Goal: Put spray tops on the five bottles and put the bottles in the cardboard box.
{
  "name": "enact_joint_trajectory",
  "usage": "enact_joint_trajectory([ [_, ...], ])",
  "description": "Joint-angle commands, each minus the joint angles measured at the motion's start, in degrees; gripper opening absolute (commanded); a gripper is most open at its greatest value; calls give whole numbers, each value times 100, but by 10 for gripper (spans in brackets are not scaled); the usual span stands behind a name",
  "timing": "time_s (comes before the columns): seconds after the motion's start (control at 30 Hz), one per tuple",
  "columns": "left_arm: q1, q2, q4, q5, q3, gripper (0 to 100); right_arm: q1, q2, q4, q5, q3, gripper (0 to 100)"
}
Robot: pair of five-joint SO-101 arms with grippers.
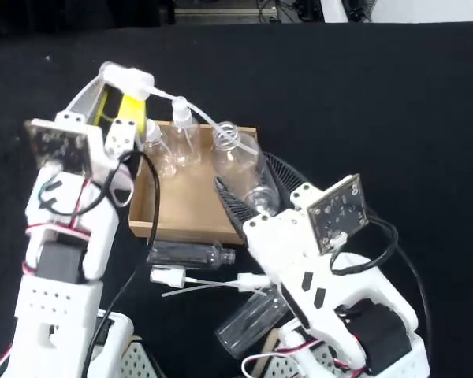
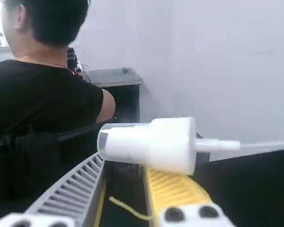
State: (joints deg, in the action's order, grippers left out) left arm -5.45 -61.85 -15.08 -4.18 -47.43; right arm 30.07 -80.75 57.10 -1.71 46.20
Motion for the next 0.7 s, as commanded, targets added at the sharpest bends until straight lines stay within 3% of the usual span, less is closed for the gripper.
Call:
enact_joint_trajectory([
  [0.0,-84,325,105,0,866,82,167,-66,-193,-18,-4,28],
  [0.2,-22,343,18,-35,1367,84,167,-66,-193,-18,4,28],
  [0.47,-637,343,-1398,-26,2097,82,176,-57,-360,-18,13,30],
  [0.67,-857,334,-1609,-35,2396,82,167,-57,-387,-18,40,29],
])
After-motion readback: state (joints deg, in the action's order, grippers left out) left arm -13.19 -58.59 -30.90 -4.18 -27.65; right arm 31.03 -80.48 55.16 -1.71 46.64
